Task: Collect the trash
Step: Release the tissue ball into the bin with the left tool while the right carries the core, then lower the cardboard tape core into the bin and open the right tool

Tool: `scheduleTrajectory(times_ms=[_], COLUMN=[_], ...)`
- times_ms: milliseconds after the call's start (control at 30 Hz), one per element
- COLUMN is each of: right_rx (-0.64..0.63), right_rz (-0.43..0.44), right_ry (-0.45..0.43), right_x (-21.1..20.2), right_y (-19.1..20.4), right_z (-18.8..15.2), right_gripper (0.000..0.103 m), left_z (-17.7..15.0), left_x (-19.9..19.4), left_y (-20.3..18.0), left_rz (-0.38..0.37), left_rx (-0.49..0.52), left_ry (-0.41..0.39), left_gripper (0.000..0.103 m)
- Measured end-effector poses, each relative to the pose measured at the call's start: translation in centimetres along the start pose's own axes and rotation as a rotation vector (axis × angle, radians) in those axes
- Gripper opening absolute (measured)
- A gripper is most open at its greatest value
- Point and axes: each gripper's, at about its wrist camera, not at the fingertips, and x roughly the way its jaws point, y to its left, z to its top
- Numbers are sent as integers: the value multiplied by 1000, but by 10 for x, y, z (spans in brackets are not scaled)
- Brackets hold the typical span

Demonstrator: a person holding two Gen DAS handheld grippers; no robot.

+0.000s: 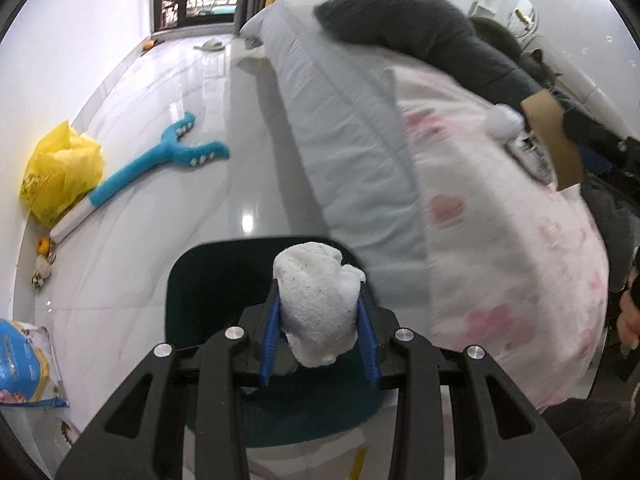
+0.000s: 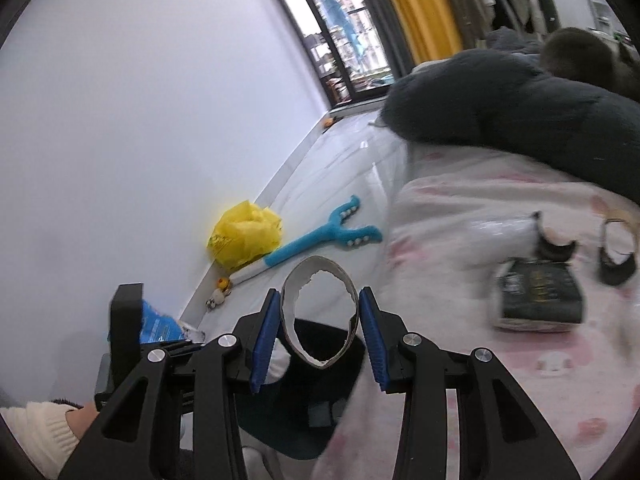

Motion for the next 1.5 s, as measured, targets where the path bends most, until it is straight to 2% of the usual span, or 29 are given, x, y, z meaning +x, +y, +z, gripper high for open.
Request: scheduleTrajectory(times_ms=[400,600,733,833,900,933,1200,1367,1500], right_rx=[-47,-66,-78,-83,-82,-80,-77,-84,-91], right_rz=[53,70,77,73,67,62,24,2,-16], right_ry=[102,155,190,213,229,242,328,382,428], right_x=[54,76,92,106,113,119,155,175,190], right_y=[45,64,73,77,78,78,77,79,78], right_z=[-12,-22,-26,-31,-35,-37,-55,-68,-81], right_gripper=[41,41,41,41,41,41,41,41,41], left_z=[-28,-46,-51,-54,-54,-53,-44,-37,-30], left_x=[31,45,46,43,40,38,14,0,-15], left_y=[45,66,75,81,84,85,97,100,99], left_rz=[37,16,9,11,29,29,-7,18,19], left_rx=[-54,-101,-118,-121,-107,-104,-118,-107,-90], left_ry=[189,295,320,323,314,307,228,169,101], left_gripper=[37,38,40,47,61,62,64,63,59])
